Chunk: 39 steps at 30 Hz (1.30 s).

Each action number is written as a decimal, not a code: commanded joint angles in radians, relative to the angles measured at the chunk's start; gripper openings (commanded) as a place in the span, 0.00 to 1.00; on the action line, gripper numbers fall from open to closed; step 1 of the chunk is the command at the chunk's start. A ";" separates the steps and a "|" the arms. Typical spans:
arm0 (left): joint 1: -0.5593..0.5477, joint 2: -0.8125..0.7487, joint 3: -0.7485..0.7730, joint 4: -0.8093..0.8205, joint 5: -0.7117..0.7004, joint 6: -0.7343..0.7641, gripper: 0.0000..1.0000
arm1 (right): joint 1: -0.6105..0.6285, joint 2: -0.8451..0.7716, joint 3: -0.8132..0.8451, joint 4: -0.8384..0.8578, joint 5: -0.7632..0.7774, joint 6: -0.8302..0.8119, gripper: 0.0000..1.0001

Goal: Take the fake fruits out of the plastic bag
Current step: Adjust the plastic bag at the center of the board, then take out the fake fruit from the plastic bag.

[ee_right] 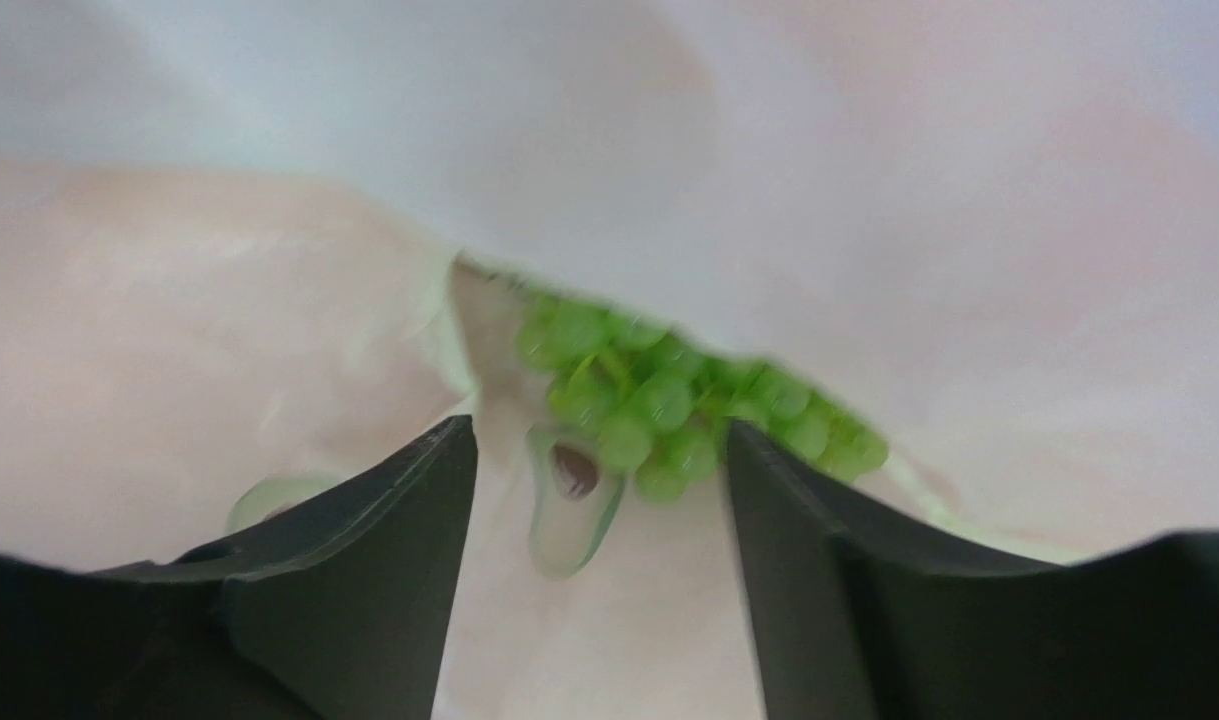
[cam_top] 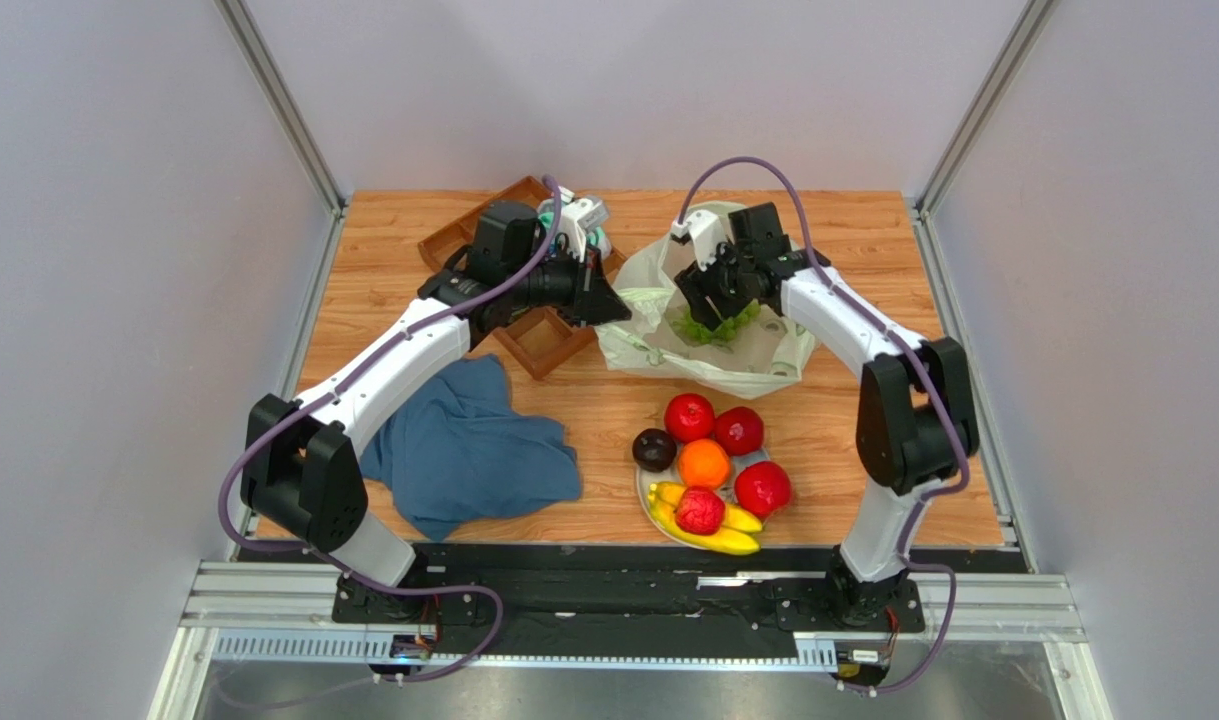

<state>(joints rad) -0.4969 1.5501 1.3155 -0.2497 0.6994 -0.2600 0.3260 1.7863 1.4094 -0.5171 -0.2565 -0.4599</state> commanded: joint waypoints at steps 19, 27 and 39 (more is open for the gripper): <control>-0.017 0.038 0.083 0.027 0.012 0.022 0.00 | -0.019 0.309 0.289 -0.241 0.157 0.010 0.00; -0.017 0.085 0.174 0.027 -0.014 0.034 0.00 | -0.022 0.012 0.275 -0.242 -0.004 -0.011 0.00; -0.014 0.162 0.274 0.030 -0.063 0.045 0.00 | -0.024 -0.307 0.238 -0.276 -0.136 0.018 0.00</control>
<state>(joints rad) -0.5110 1.6875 1.5299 -0.2462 0.6617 -0.2352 0.3046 1.5036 1.6497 -0.7666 -0.3351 -0.4599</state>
